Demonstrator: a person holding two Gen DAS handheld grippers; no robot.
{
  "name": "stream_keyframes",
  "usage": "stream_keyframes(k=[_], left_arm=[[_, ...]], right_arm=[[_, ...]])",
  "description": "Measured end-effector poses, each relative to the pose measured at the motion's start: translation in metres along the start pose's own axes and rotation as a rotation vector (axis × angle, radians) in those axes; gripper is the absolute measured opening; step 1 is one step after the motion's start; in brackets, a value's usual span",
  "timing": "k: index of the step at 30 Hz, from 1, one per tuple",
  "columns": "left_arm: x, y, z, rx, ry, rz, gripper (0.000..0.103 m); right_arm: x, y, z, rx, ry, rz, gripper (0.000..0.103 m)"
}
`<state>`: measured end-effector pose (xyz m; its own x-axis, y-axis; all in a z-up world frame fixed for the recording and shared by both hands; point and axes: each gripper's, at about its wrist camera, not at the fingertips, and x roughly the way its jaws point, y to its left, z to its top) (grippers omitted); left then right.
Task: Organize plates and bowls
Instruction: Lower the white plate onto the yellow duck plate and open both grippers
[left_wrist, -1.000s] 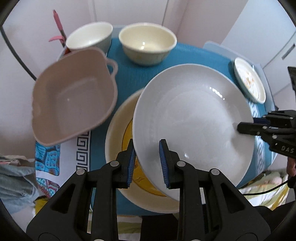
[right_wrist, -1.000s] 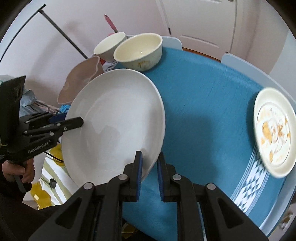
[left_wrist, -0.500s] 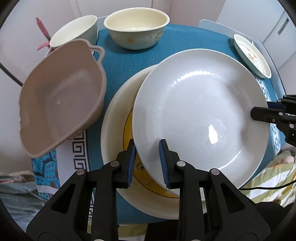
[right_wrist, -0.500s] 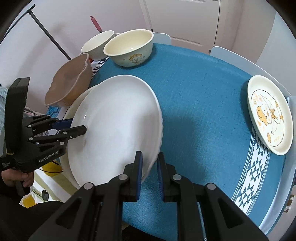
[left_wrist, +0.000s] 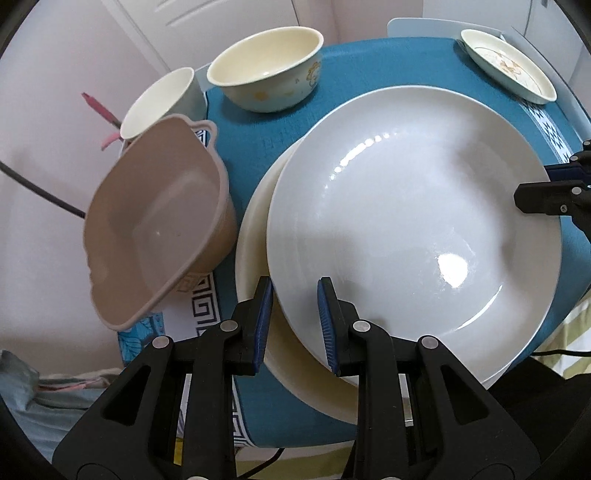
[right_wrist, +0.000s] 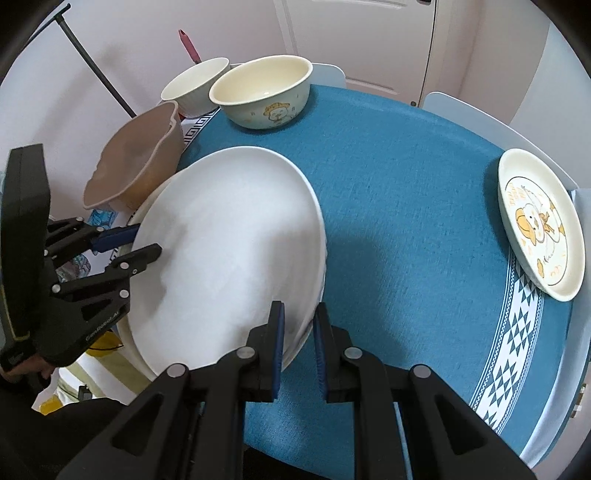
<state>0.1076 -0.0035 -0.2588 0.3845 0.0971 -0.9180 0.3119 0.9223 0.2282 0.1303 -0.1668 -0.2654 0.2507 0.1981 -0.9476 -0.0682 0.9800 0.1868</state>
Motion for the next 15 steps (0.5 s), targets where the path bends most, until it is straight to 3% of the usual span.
stream_keyframes(k=[15], left_arm=[[-0.017,0.004,-0.005,0.015,-0.046,0.028,0.022]], right_arm=[[-0.002,0.014,-0.002,-0.013,-0.015,-0.059,0.014]])
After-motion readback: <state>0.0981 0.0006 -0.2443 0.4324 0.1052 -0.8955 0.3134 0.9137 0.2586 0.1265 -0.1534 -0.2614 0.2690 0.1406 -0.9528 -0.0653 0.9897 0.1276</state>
